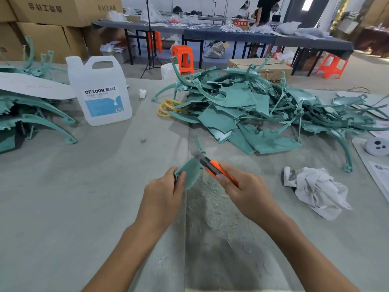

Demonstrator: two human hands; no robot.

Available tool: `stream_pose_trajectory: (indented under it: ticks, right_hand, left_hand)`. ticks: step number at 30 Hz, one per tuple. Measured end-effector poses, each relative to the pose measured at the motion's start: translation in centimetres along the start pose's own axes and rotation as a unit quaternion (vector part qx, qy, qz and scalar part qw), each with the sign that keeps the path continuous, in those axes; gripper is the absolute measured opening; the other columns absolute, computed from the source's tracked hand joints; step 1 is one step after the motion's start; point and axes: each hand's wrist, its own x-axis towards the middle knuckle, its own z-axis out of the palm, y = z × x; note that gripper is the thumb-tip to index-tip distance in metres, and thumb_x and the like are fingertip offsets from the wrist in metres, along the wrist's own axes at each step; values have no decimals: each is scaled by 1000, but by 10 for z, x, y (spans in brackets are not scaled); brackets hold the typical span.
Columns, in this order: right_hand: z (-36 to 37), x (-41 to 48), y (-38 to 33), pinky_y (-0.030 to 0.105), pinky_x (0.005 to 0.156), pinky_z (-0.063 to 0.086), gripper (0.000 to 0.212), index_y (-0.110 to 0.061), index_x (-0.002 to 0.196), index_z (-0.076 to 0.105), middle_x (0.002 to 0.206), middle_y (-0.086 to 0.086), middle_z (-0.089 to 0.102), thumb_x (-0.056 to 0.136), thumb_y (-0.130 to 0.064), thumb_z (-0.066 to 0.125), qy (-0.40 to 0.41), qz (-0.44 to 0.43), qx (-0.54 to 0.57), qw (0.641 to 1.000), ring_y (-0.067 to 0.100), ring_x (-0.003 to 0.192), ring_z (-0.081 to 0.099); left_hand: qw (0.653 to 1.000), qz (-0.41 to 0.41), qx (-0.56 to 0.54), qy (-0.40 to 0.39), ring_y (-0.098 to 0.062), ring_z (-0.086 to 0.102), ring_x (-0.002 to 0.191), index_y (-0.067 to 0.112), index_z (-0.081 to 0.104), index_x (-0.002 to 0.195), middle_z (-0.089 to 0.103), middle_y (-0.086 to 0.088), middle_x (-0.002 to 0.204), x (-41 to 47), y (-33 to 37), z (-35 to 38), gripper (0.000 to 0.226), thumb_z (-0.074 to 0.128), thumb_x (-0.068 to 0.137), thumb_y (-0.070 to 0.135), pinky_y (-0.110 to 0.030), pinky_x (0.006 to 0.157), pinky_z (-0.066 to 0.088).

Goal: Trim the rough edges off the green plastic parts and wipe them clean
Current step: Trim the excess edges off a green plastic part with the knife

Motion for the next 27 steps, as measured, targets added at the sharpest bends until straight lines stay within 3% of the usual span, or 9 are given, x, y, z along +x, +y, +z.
stream_pose_trajectory:
  ticks: [2,4,7,10,14,16,20,24,27]
  right_hand:
    - [-6,10,10,36,52,49,29,-44,132,55,63,-7,59,105,-46,45,-4,28,-92,995,10,53,56]
    - [-12,14,23,36,61,52,28,-39,128,57,74,-9,63,106,-46,41,-26,70,-200,977,16,67,62]
    - [-15,4,32,34,59,48,32,-46,137,53,67,-9,60,106,-44,43,15,110,-142,984,11,62,60]
    - [-11,-1,16,25,48,39,36,-51,139,49,60,-9,59,103,-49,46,68,54,-69,994,6,59,59]
    - [-2,-9,-15,30,50,46,39,-54,140,43,66,-6,64,102,-49,46,36,-2,-6,999,10,55,58]
    - [-4,-10,-23,31,50,47,40,-52,142,42,66,-6,63,102,-48,45,18,-18,-12,1000,12,53,57]
    - [-19,6,-18,32,50,49,39,-45,142,49,62,-9,57,103,-49,43,1,2,-102,995,7,50,52]
    - [-43,25,-8,39,67,56,35,-39,137,53,76,-3,62,106,-48,39,-2,65,-235,970,24,69,63]
    - [-46,19,-14,38,61,54,32,-42,135,54,68,-6,60,104,-46,44,24,36,-165,985,19,62,60]
  left_hand:
    - [1000,-4,-8,5,-16,47,51,29,50,89,46,10,53,1,-2,-2,16,44,103,35,-28,50,28]
    - [1000,8,-23,12,-12,53,54,33,46,84,45,10,49,-2,-5,-3,18,46,103,34,-19,51,36]
    - [999,26,-35,14,-8,54,55,32,45,79,41,9,45,-6,-3,-4,24,44,102,36,-15,48,36]
    - [1000,8,-23,13,-15,51,52,23,54,88,46,8,51,0,-5,0,25,41,102,40,-21,50,36]
    - [1000,1,-11,-5,-19,51,55,26,55,95,47,11,56,-1,-3,1,22,40,102,40,-27,49,29]
    - [1000,-2,-6,-8,-27,52,57,22,57,95,46,11,55,-2,-1,1,23,42,103,38,-35,54,29]
    - [1000,22,2,-12,-21,51,53,21,60,102,46,12,56,-3,2,0,22,43,103,35,-35,52,33]
    - [999,35,9,-15,-25,54,55,19,60,102,48,11,59,-4,5,0,24,43,103,35,-37,54,39]
    - [1000,9,1,-6,-23,49,56,21,60,102,47,12,58,-2,3,1,22,43,103,36,-34,56,30]
